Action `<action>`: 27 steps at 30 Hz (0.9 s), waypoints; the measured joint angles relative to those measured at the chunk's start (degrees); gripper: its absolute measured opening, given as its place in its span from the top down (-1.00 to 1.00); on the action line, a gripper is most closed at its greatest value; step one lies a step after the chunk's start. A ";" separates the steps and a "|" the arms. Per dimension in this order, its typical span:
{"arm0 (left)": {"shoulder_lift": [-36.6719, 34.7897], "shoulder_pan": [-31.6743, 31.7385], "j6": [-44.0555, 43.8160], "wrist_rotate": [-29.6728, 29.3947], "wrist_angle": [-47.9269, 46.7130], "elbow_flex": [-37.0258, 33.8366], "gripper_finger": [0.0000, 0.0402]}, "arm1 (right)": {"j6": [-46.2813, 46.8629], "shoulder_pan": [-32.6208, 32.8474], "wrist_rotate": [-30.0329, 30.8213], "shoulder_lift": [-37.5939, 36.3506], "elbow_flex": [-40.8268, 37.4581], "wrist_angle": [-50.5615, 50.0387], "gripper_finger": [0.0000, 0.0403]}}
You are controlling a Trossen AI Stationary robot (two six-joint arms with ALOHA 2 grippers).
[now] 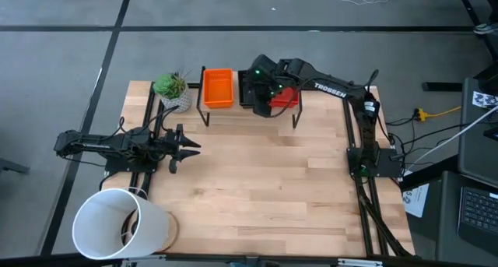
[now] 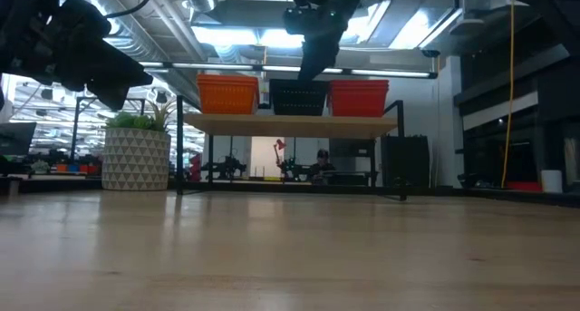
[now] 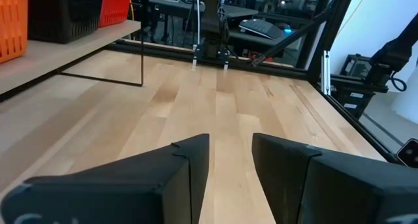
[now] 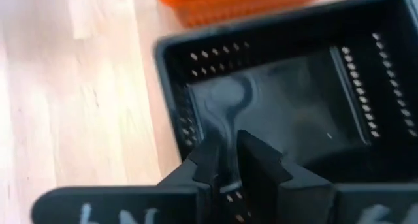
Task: Stack baskets on shelf by color
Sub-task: Adjust the stacked bins on the shelf
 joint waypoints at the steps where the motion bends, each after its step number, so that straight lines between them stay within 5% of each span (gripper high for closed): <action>1: 0.00 0.00 0.00 0.00 0.00 0.00 0.45 | 0.00 0.14 -0.09 0.11 -0.01 0.50 0.74; 27: 0.02 0.00 0.17 0.00 -0.63 0.00 0.45 | 1.38 1.42 -0.62 2.87 -0.04 10.65 0.74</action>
